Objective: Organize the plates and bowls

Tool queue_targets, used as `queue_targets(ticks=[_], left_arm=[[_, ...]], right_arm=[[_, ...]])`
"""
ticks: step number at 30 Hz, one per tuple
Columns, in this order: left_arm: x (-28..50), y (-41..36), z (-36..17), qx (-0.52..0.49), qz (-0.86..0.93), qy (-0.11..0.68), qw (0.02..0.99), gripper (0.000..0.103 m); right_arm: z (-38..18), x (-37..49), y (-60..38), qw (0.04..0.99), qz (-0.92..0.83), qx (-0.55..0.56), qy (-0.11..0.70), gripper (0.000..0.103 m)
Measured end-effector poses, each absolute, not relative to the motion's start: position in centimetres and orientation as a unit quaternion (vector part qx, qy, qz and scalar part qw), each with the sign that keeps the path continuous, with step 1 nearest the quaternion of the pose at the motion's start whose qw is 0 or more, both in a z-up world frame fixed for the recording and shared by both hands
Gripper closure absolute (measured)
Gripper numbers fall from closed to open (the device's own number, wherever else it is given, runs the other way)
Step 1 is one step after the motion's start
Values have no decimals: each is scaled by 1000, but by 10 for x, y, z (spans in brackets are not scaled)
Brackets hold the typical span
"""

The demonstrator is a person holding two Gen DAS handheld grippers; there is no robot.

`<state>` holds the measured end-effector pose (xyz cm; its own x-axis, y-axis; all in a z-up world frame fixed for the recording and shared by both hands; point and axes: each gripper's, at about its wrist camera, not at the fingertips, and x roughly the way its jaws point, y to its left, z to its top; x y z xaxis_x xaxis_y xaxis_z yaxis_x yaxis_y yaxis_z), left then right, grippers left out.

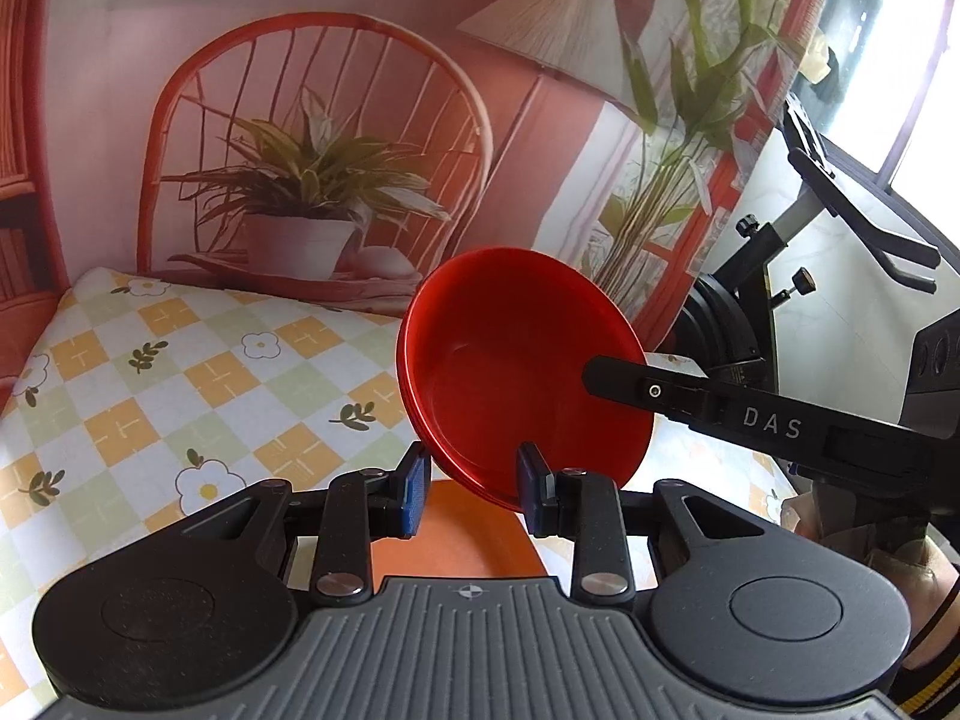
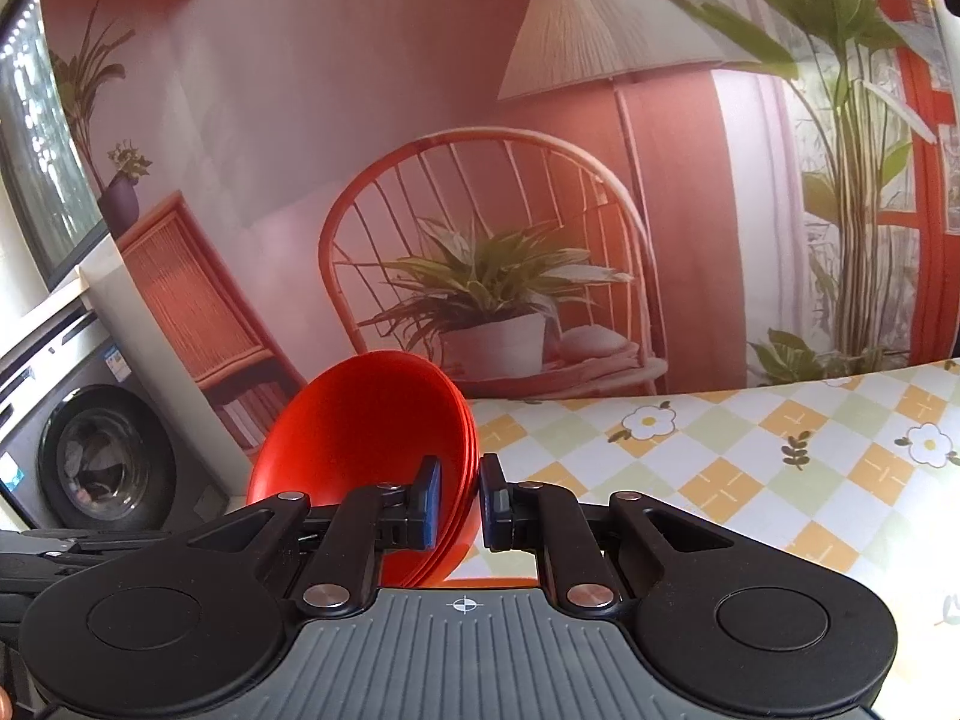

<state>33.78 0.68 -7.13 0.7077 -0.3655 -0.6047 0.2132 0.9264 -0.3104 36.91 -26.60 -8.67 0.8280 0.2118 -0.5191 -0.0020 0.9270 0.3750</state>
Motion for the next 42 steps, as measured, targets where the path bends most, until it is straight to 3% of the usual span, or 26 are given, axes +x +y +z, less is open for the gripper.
queue_targets(ticks=[17, 42], left_arm=[[344, 4, -149, -96, -154, 438, 881, 71], [334, -4, -171, -74, -154, 466, 868, 71]], right_arm=[[-172, 363, -255, 905, 32, 178, 386, 91], [-200, 345, -255, 883, 27, 193, 427, 91]])
